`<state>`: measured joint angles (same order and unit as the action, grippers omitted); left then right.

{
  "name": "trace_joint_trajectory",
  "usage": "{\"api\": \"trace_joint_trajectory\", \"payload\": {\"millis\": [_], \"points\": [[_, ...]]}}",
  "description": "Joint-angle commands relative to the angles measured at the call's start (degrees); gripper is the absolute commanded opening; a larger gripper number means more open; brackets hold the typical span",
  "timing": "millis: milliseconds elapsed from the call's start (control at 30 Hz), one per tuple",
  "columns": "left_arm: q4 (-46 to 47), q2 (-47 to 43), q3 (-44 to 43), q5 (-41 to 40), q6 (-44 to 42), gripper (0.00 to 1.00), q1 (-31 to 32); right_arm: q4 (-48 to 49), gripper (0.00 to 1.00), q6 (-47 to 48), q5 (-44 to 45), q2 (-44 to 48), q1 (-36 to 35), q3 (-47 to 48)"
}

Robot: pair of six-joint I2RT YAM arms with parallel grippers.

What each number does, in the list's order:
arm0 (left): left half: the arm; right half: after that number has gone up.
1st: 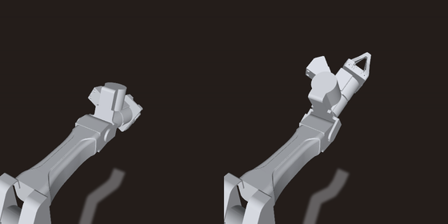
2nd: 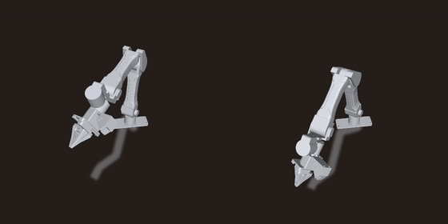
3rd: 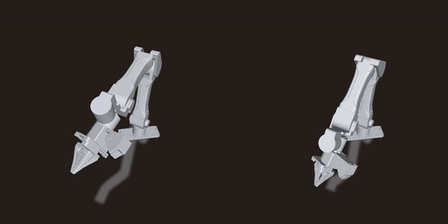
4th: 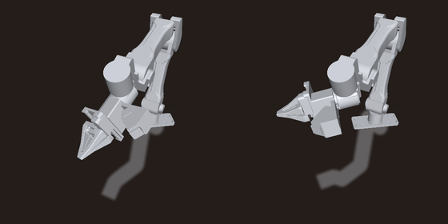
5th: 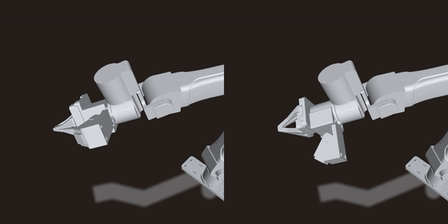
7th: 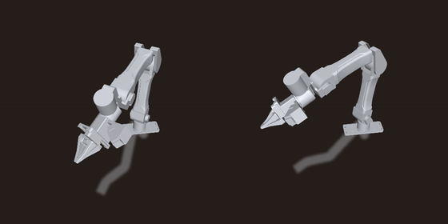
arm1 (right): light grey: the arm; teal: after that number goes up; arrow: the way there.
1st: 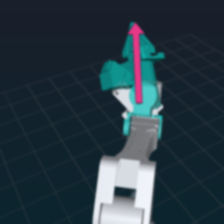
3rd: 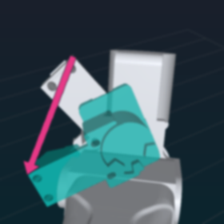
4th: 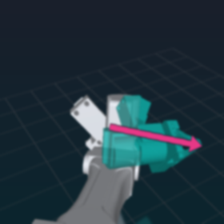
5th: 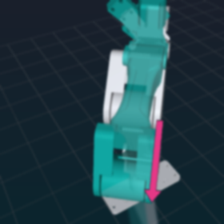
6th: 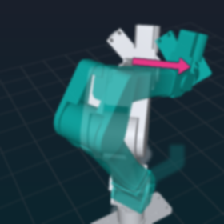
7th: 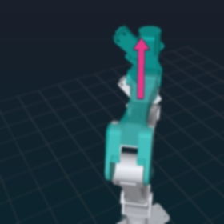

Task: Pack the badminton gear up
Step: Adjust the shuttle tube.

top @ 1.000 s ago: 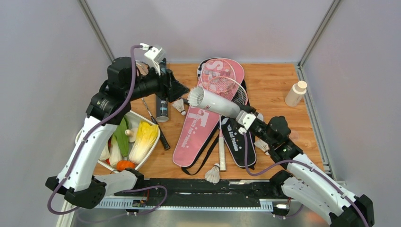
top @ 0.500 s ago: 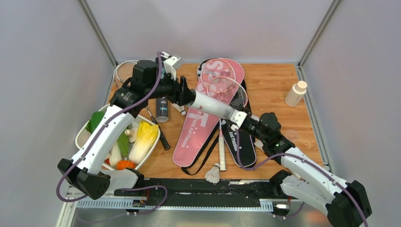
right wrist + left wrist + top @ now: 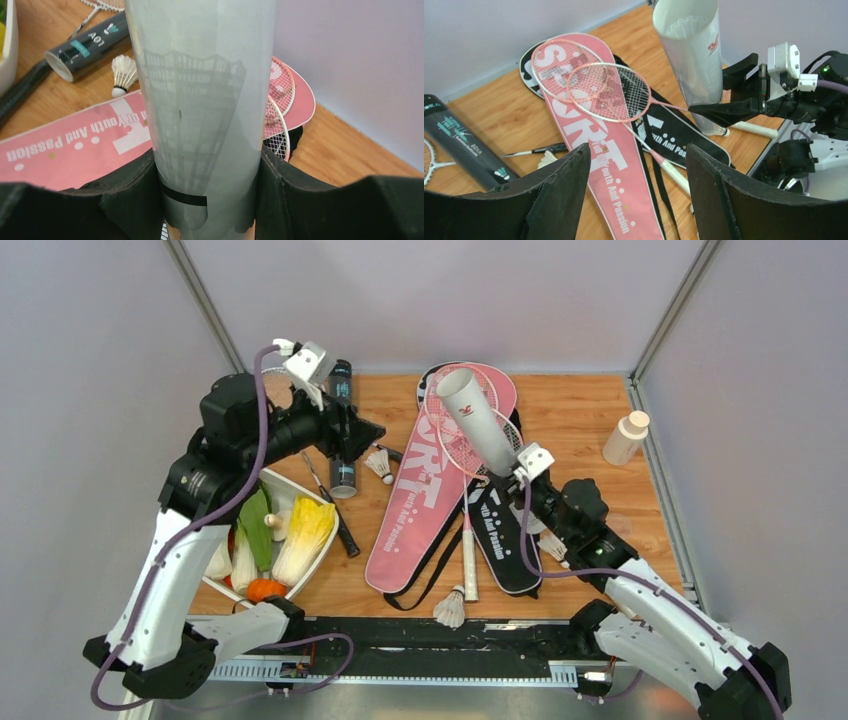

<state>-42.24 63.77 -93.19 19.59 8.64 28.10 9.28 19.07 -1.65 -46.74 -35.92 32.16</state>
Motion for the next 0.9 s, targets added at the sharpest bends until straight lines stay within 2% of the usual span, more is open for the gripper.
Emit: {"api": "trace_joint_trajectory", "payload": {"millis": [0, 100, 233, 333, 433, 667, 867], "points": [[1.5, -3.8, 4.8, 0.0, 2.4, 0.76, 0.2, -2.0, 0.14, -13.9, 8.7, 5.2, 0.0, 4.1], [2.9, -4.9, 10.8, -1.2, 4.4, 0.75, 0.2, -6.4, 0.17, -18.4, 13.3, 6.6, 0.0, 7.9], [0.3, -2.4, 15.3, -8.0, 7.5, 0.72, 1.3, -13.6, 0.14, -24.3, 16.2, 6.9, 0.0, 14.5], [6.0, -3.0, 21.2, -12.0, 13.6, 0.7, 1.7, -17.4, 0.12, -26.4, 18.0, 6.6, 0.0, 19.2], [11.4, -2.9, 27.1, -11.4, 16.9, 0.68, 3.4, -19.2, 0.12, -26.9, 19.1, 7.1, 0.0, 21.5], [16.0, 7.4, 27.2, -14.2, 14.4, 0.68, 13.3, -25.5, 0.1, -35.3, 26.0, 7.9, 0.0, 29.9], [20.4, 16.2, 24.4, -13.0, 13.4, 0.67, 15.5, -25.8, 0.09, -36.6, 21.4, 7.8, 0.0, 34.1]]}}
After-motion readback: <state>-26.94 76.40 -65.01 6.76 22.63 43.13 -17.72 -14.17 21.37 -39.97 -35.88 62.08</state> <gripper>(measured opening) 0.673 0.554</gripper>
